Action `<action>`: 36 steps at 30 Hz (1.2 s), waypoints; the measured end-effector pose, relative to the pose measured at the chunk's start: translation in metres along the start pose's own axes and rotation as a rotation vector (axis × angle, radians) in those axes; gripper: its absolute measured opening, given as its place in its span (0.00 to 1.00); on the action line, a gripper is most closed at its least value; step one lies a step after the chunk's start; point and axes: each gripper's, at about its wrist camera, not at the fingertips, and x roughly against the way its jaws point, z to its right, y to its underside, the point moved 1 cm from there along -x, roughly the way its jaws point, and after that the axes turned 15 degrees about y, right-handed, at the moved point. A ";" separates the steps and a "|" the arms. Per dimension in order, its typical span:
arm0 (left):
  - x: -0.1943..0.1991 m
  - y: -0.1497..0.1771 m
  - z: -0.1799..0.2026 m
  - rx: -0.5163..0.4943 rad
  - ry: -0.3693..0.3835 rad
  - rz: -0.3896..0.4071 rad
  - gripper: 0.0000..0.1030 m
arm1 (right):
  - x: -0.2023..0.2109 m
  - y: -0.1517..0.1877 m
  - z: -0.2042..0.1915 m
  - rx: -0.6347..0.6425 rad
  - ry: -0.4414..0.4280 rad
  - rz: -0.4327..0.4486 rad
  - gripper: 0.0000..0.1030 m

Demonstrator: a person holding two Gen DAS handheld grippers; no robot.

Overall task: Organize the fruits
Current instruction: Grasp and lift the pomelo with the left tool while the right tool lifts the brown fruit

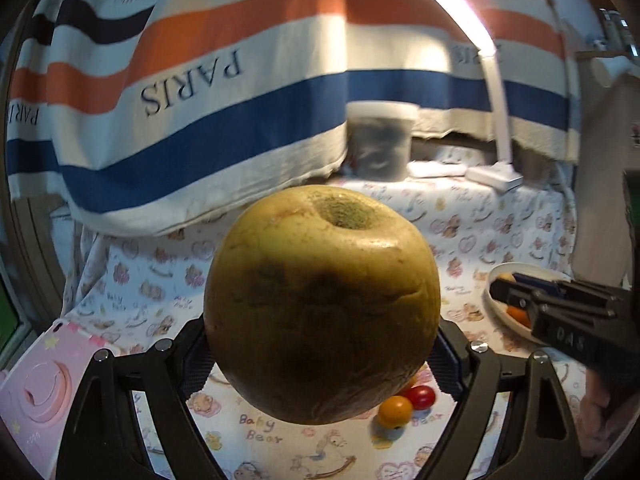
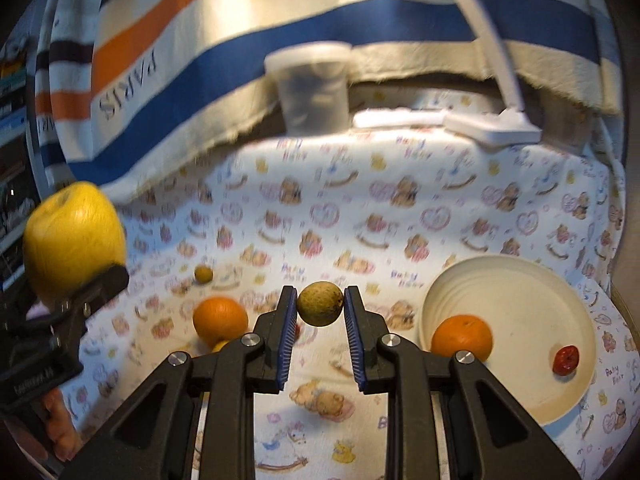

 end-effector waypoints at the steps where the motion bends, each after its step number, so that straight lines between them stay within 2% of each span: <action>1: 0.001 0.000 0.003 -0.010 0.005 0.002 0.84 | 0.003 -0.002 0.003 -0.012 0.002 0.013 0.24; 5: 0.005 0.001 0.019 -0.066 0.003 0.015 0.84 | 0.012 -0.008 0.013 -0.046 0.006 0.045 0.24; 12: 0.012 0.000 0.028 -0.063 0.016 0.026 0.84 | 0.022 -0.008 0.011 -0.025 0.000 0.096 0.24; 18: 0.016 -0.004 0.038 -0.062 0.041 0.010 0.84 | 0.054 -0.014 0.011 -0.014 0.027 0.242 0.24; 21: 0.020 -0.008 0.046 -0.104 0.024 0.022 0.84 | 0.068 -0.023 0.017 -0.028 0.029 0.274 0.24; 23: 0.021 -0.012 0.048 -0.089 0.024 0.026 0.84 | 0.077 -0.029 0.024 -0.028 0.034 0.292 0.24; 26: 0.017 -0.023 0.050 -0.027 0.103 0.002 0.84 | 0.087 -0.037 0.037 0.000 0.061 0.327 0.24; 32: 0.006 -0.045 0.078 -0.067 0.151 0.040 0.84 | 0.095 -0.048 0.083 -0.012 0.144 0.359 0.24; 36: -0.009 -0.060 0.098 -0.067 0.215 0.052 0.84 | 0.093 -0.052 0.120 -0.063 0.204 0.367 0.24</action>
